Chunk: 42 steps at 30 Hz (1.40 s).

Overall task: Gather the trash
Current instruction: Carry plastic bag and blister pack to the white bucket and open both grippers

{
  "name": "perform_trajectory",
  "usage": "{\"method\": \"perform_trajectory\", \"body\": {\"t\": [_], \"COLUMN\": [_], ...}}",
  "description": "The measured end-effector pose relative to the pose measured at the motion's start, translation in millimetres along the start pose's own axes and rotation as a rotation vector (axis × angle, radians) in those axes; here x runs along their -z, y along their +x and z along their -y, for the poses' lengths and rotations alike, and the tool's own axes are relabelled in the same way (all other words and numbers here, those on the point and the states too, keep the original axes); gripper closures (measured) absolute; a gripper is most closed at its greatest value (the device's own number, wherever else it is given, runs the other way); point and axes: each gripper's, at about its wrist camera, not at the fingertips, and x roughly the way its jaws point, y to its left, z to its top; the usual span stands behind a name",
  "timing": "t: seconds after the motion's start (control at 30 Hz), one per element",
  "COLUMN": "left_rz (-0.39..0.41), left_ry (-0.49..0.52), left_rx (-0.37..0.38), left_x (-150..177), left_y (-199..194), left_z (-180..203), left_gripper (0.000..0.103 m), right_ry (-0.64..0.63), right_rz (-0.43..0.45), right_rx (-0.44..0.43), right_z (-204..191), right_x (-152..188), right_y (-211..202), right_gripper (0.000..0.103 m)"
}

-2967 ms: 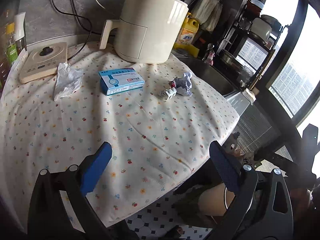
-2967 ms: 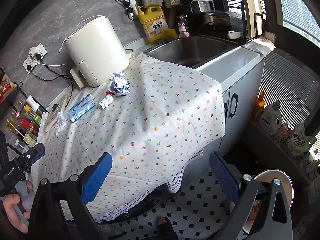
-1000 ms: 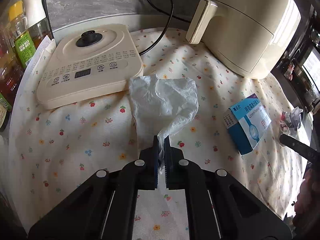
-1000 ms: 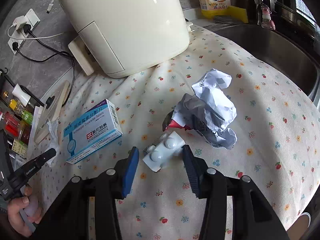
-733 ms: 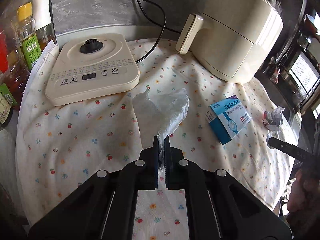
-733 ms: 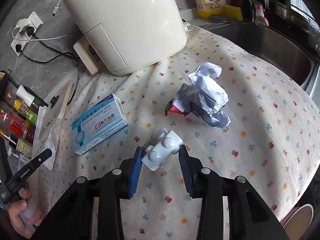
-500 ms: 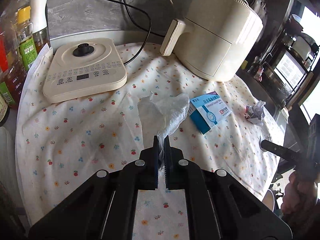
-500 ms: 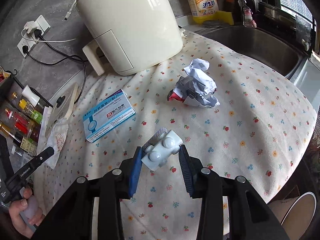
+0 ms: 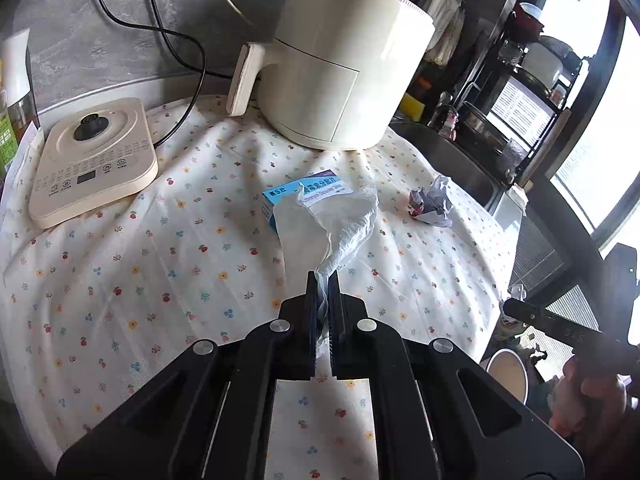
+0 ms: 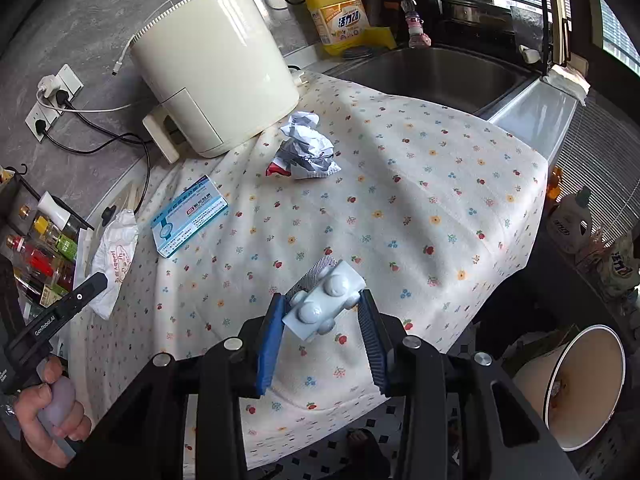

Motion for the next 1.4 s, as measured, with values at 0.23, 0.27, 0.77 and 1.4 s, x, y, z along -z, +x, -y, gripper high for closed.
{"method": "perform_trajectory", "body": {"t": [0.23, 0.27, 0.77, 1.4], "left_rz": [0.003, 0.003, -0.098, -0.252], "left_ry": [0.046, 0.056, 0.178, 0.247], "left_rx": [0.049, 0.056, 0.163, 0.219], "left_x": [2.8, 4.8, 63.6, 168.4], "left_y": [8.9, 11.1, 51.4, 102.9], "left_z": [60.2, 70.8, 259.9, 413.9], "left_gripper": [0.098, 0.098, 0.098, 0.098], "right_ry": [0.055, 0.057, 0.198, 0.31], "right_rz": [0.033, 0.039, 0.026, -0.054], "right_rx": [0.027, 0.03, 0.136, 0.194], "right_z": [56.5, 66.5, 266.8, 423.9], "right_x": [1.6, 2.6, 49.7, 118.8], "right_y": [-28.6, -34.6, -103.8, -129.0], "right_gripper": [0.066, 0.066, 0.065, 0.028]}}
